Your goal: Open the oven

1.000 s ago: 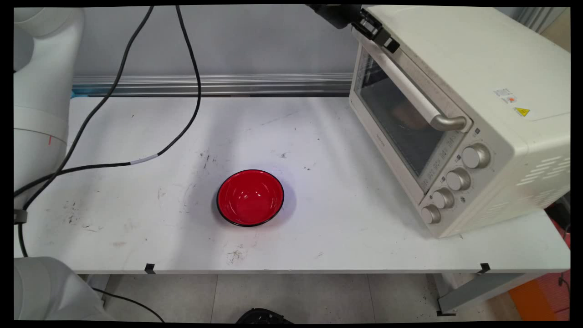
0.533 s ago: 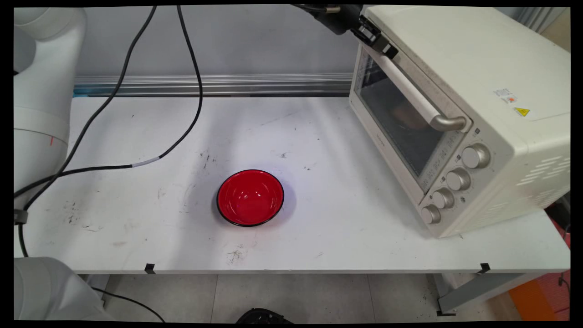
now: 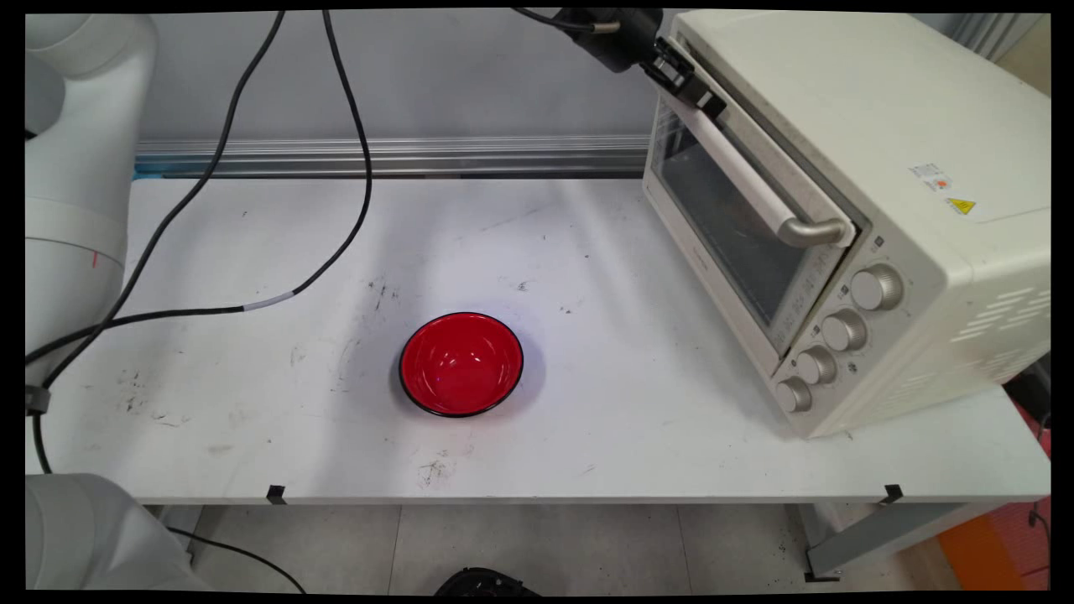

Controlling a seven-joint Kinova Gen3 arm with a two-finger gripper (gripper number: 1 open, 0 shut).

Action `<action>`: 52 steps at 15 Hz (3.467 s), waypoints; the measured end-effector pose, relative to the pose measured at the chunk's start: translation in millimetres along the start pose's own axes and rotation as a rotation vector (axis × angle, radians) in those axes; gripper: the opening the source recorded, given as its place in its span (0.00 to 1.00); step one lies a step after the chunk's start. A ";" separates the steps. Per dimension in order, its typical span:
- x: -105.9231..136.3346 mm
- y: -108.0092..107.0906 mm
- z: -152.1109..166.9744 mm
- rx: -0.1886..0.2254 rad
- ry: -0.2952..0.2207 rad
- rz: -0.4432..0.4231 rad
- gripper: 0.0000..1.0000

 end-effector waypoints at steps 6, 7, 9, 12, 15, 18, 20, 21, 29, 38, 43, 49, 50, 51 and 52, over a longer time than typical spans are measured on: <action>-2.3 0.7 -5.1 -0.011 -0.018 -0.001 0.00; -2.7 0.8 -6.3 -0.012 -0.022 -0.001 0.00; -3.9 0.8 -9.3 -0.015 -0.030 -0.002 0.00; -6.7 0.8 -15.2 -0.018 -0.046 -0.004 0.00; -10.6 0.7 -20.8 -0.021 -0.063 -0.006 0.00; -14.9 0.5 -25.7 -0.022 -0.079 -0.008 0.00; -18.2 0.1 -28.0 -0.022 -0.088 -0.006 0.00; -19.8 -0.2 -28.4 -0.022 -0.091 -0.005 0.00; -34.1 -4.6 -27.9 -0.001 -0.111 0.002 0.00; -48.2 -4.8 -22.6 0.012 -0.133 -0.005 0.00; -56.1 -1.1 -25.0 0.008 -0.155 -0.016 0.00; -68.5 1.9 -35.1 0.008 -0.189 -0.025 0.00; -71.4 2.2 -37.4 0.009 -0.197 -0.027 0.00; -74.4 2.5 -40.0 0.011 -0.205 -0.029 0.00; -77.2 2.8 -42.2 0.012 -0.212 -0.030 0.00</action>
